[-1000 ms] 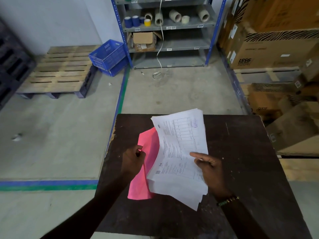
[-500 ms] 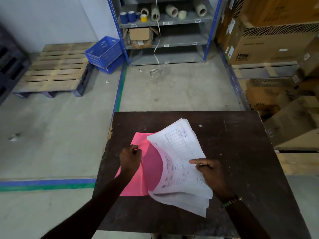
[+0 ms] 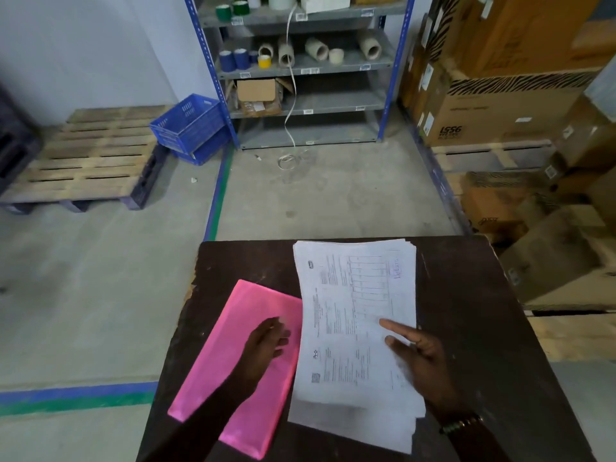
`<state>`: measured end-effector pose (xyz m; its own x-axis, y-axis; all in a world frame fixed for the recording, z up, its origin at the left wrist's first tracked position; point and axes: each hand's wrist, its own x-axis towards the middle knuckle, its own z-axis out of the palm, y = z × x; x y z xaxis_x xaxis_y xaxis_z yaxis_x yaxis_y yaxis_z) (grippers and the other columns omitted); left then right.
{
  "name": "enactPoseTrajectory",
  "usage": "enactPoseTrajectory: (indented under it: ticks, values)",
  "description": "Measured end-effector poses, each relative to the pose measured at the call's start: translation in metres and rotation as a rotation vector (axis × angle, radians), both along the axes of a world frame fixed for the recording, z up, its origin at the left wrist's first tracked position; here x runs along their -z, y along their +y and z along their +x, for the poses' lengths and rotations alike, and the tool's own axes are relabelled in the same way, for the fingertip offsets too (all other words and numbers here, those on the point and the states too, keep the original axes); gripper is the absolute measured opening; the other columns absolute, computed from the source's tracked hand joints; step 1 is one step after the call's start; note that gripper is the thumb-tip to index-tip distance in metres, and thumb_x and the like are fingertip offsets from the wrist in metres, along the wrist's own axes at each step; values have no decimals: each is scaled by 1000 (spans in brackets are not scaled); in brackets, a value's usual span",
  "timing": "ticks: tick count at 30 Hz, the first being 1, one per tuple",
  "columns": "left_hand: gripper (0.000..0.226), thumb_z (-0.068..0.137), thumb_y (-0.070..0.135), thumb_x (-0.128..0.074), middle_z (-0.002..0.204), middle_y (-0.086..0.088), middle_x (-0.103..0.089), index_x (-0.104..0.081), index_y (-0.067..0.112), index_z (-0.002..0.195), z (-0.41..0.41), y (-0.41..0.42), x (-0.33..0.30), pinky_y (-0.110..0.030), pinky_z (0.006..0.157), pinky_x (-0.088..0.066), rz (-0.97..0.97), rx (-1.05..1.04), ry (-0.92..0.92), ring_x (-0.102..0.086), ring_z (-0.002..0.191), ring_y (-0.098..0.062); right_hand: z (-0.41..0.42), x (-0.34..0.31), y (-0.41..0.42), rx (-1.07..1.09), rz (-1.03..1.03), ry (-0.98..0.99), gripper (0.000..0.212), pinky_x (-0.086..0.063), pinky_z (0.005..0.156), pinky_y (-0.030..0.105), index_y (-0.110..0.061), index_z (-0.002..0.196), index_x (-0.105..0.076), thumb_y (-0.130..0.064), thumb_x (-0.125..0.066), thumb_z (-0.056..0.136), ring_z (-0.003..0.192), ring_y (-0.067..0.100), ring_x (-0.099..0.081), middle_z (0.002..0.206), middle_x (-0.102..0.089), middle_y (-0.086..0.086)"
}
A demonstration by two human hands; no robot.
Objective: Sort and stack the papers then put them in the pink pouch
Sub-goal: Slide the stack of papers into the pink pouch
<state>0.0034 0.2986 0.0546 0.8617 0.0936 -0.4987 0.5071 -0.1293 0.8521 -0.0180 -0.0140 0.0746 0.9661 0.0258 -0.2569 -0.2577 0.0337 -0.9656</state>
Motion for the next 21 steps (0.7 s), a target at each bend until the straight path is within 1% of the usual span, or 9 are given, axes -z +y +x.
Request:
enactPoseTrajectory:
  ticks: [2,3,6,7,10,13,15,18,21]
  values:
    - [35,104,31,-53,124,0,-73,-46,29,138,11,-10,-12,-44,95,-58,-209,7,-72,-73,111,-24,19,0,8,0,17,-10,37,-56,68,14,-23,118,-80,4,-63,99,77,4,-75,108,-81,8]
    - [43,103,28,-55,129,4,-71,-39,34,143,17,-16,-19,-42,93,-59,-253,30,-131,-71,115,-21,28,-1,11,-5,38,-12,37,-58,69,13,-21,116,-81,6,-62,98,81,0,-75,107,-81,3]
    - [68,97,9,-64,136,5,-67,-28,37,148,36,-28,-38,-48,90,-61,-334,85,-278,-68,120,-23,50,-1,18,-10,114,-48,34,-63,92,32,-12,122,-78,6,-62,98,114,18,-75,127,-77,3]
    - [72,95,5,-65,136,5,-67,-28,38,148,42,-30,-42,-51,88,-61,-324,100,-305,-70,118,-24,56,0,19,2,142,-47,33,-63,95,35,-10,123,-76,6,-62,98,120,21,-72,130,-75,2]
    - [58,94,1,-66,132,2,-68,-46,30,140,57,-27,-46,-54,83,-62,-274,145,-344,-71,113,-28,72,-5,19,-29,92,-131,32,-60,100,35,-8,124,-75,4,-63,98,125,19,-69,131,-75,-2]
    - [28,91,1,-68,122,-6,-73,-70,10,118,74,-23,-40,-51,91,-60,-230,187,-333,-71,112,-32,86,-9,15,-91,-87,-249,29,-56,106,34,-10,123,-76,0,-67,98,125,12,-69,129,-75,-8]
    - [17,88,-1,-71,110,-10,-78,-77,4,103,84,-21,-30,-46,91,-59,-209,200,-379,-73,106,-31,91,-7,12,-86,-168,-308,27,-57,106,32,-12,120,-78,-1,-68,97,122,9,-70,125,-77,-11]
    - [17,87,-6,-71,106,-11,-79,-81,4,97,96,-25,-20,-37,90,-58,-215,201,-456,-74,104,-23,94,-3,11,-72,-191,-398,28,-58,102,29,-15,111,-81,5,-69,95,119,9,-72,121,-78,-11]
    - [29,88,-11,-68,115,0,-78,-82,13,96,104,-31,-13,-29,90,-58,-164,257,-569,-71,114,-18,97,13,10,-73,-195,-500,28,-58,102,29,-4,112,-80,12,-66,95,130,17,-66,133,-73,9]
